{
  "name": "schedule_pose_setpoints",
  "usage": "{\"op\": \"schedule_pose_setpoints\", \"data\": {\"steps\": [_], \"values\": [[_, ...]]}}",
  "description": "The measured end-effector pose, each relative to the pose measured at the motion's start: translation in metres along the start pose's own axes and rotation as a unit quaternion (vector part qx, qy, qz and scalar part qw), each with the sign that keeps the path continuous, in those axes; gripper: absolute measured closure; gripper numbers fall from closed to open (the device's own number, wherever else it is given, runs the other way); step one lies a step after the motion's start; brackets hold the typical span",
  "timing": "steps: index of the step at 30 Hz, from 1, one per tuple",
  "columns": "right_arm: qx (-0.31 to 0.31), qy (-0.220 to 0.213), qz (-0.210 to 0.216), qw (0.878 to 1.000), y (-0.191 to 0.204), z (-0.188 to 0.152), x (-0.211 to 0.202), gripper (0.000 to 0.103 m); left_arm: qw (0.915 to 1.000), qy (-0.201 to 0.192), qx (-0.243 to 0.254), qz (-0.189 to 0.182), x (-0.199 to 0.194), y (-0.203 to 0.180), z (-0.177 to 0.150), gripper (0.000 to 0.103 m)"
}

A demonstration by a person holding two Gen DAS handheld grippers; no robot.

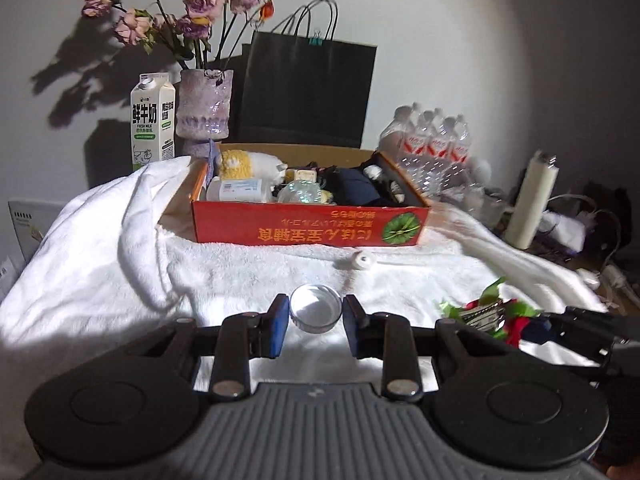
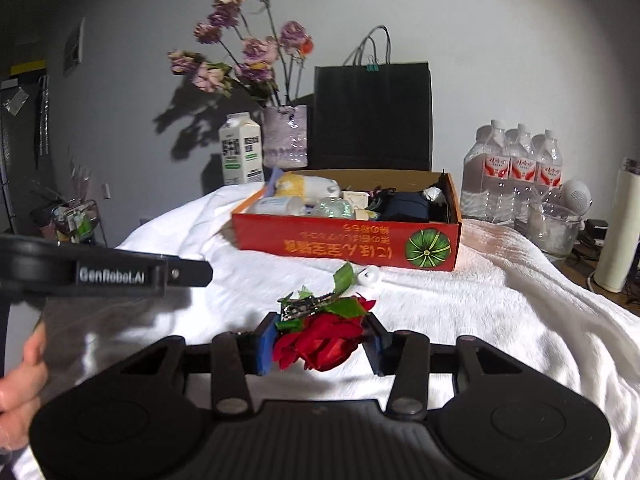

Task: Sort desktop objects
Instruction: 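Carry the rose and clear lid into the orange box and open both grippers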

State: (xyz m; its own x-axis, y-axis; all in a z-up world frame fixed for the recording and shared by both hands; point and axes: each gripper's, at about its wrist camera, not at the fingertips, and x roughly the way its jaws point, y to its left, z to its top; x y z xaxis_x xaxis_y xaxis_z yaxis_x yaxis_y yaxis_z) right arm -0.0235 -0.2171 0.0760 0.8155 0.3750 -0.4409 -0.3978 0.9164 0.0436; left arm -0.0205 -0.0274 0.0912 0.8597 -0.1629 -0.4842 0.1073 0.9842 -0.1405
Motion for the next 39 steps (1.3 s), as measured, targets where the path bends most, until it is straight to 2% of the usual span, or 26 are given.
{"op": "schedule_pose_setpoints", "data": {"steps": [5, 12, 17, 23, 28, 32, 36, 39], "values": [[-0.01, -0.013, 0.004, 1.0, 0.02, -0.012, -0.04, 0.06, 0.9998, -0.008, -0.011, -0.011, -0.036, -0.001, -0.016, 0.073], [-0.023, -0.014, 0.008, 1.0, 0.045, -0.025, -0.065, 0.06, 0.9998, -0.006, -0.012, -0.013, -0.064, -0.001, -0.034, 0.073], [-0.025, -0.024, 0.006, 0.999, 0.05, -0.025, -0.075, 0.06, 0.9997, -0.018, -0.012, -0.011, -0.072, 0.0, -0.032, 0.073], [-0.017, -0.023, 0.005, 1.0, 0.045, -0.024, -0.072, 0.06, 0.9997, -0.017, -0.008, -0.017, -0.063, 0.0, -0.026, 0.073], [-0.017, -0.027, 0.01, 0.999, 0.031, -0.007, -0.064, 0.06, 0.9988, -0.025, -0.001, -0.043, -0.045, 0.006, 0.015, 0.073], [-0.029, -0.057, 0.011, 0.998, 0.01, 0.031, -0.057, 0.06, 0.9977, -0.032, 0.011, -0.059, -0.017, 0.01, 0.063, 0.073], [-0.028, -0.077, 0.019, 0.996, -0.025, 0.087, -0.031, 0.06, 0.9968, -0.01, 0.01, -0.079, 0.036, 0.013, 0.115, 0.073], [0.013, -0.053, 0.029, 0.998, -0.06, 0.132, 0.015, 0.06, 0.9961, 0.03, 0.007, -0.083, 0.097, 0.01, 0.144, 0.073]]}}
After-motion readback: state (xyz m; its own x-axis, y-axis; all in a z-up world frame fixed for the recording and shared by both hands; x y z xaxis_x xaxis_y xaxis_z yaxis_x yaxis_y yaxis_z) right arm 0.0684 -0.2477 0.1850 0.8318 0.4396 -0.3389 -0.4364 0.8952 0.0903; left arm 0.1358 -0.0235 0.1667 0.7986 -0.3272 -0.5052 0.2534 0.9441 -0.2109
